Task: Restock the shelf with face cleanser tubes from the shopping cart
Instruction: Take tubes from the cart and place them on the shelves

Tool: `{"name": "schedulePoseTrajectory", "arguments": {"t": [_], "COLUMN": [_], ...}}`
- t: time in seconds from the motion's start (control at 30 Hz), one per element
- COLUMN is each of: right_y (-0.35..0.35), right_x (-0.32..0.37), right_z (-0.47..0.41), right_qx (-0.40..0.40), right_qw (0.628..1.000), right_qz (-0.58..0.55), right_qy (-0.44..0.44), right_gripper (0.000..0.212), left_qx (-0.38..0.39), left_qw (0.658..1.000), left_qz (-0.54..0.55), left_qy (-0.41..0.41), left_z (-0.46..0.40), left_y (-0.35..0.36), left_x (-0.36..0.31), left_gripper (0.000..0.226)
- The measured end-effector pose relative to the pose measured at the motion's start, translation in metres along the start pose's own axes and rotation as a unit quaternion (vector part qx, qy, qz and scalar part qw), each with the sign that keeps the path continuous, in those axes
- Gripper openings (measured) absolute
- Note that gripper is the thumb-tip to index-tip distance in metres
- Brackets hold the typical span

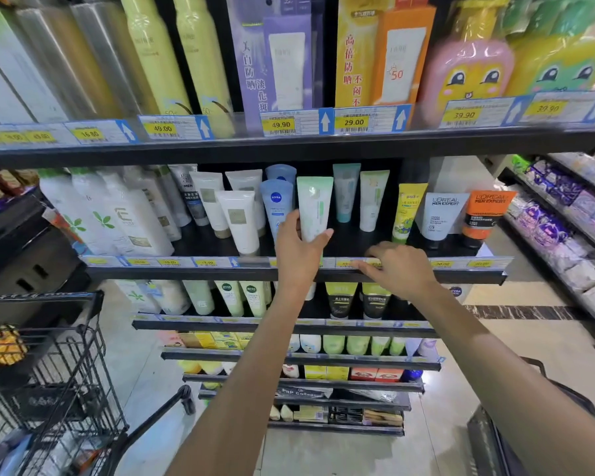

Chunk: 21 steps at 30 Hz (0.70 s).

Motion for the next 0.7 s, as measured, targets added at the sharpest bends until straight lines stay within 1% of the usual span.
{"name": "schedulePoseTrajectory", "arguments": {"t": [0.1, 0.23, 0.43, 0.6, 0.7], "right_y": [-0.001, 0.001, 0.000, -0.001, -0.001], "right_x": [-0.001, -0.001, -0.001, -0.001, -0.001], "right_z": [0.000, -0.002, -0.002, -0.001, -0.001], "right_qx": [-0.020, -0.039, -0.062, -0.076, -0.085], "right_qw": [1.000, 0.999, 0.998, 0.996, 0.996], "right_qz": [0.005, 0.009, 0.012, 0.015, 0.011], "right_qy": [-0.005, -0.012, -0.025, -0.030, -0.033], "right_gripper": [0.070, 0.064, 0.070, 0.060, 0.061], "left_qx": [-0.022, -0.047, -0.052, -0.042, -0.049], "left_qw": [1.000, 0.998, 0.994, 0.990, 0.984], "left_qz": [-0.014, -0.049, -0.093, -0.138, -0.169], "left_qy": [-0.001, -0.004, -0.007, -0.008, -0.028], "left_z": [-0.007, -0.011, -0.012, -0.015, -0.015], "left_y": [0.004, 0.008, 0.020, 0.028, 0.026], "left_x": [0.000, 0.004, 0.009, 0.015, 0.025], "left_gripper": [0.044, 0.039, 0.041, 0.042, 0.043]}}
Point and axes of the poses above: each hand's wrist, its own z-axis away from the middle knuckle, its own y-axis out of the palm, x = y × z, the point moved 10 cm from there along -z, towards the middle knuckle, and after that the axes turned 2 degrees about -y, right-handed, at the moved point
